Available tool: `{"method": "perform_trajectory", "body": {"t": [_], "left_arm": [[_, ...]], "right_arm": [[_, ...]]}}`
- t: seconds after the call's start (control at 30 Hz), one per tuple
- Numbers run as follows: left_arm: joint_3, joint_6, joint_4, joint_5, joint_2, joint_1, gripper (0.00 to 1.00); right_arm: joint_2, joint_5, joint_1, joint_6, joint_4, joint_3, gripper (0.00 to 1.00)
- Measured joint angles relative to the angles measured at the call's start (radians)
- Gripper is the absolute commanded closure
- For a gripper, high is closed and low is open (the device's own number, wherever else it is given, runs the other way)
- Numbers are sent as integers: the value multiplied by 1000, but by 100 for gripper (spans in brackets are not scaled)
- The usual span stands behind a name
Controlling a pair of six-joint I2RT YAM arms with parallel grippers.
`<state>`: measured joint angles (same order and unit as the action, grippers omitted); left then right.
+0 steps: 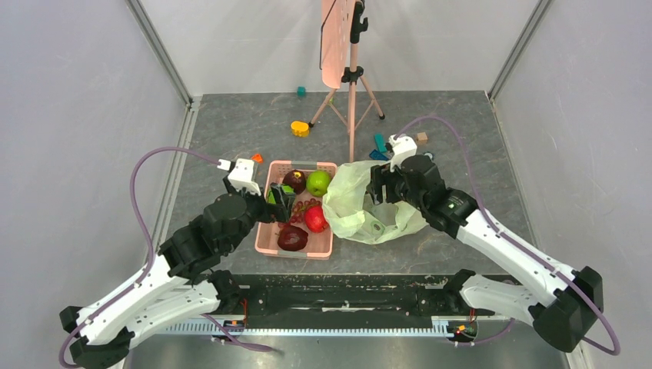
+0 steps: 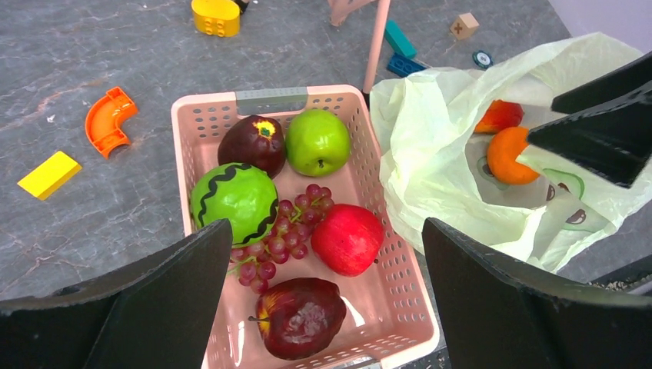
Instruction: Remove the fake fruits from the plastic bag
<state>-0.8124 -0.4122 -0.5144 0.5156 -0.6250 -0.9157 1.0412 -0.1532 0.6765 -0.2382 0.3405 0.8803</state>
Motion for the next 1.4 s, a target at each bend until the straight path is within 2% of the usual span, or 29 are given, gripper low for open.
{"method": "perform_trajectory", "body": {"t": [0.27,0.47,0.97,1.23,1.4], "left_arm": [[0,0,16,-32,-22,0,0],[0,0,16,-40,-16,0,0],[0,0,14,-48,-15,0,0],[0,0,14,-47,-13,0,0],[0,0,14,-47,-17,0,0]], "right_arm": [[121,4,-3,-2,2,-34,41],[230,-31,-18,-4,-14,-34,43],[499,-8,-72,24,-193,-24,36],[531,64,-93,34,-327,-24,26],[565,109,-114,33,-398,-25,25]]}}
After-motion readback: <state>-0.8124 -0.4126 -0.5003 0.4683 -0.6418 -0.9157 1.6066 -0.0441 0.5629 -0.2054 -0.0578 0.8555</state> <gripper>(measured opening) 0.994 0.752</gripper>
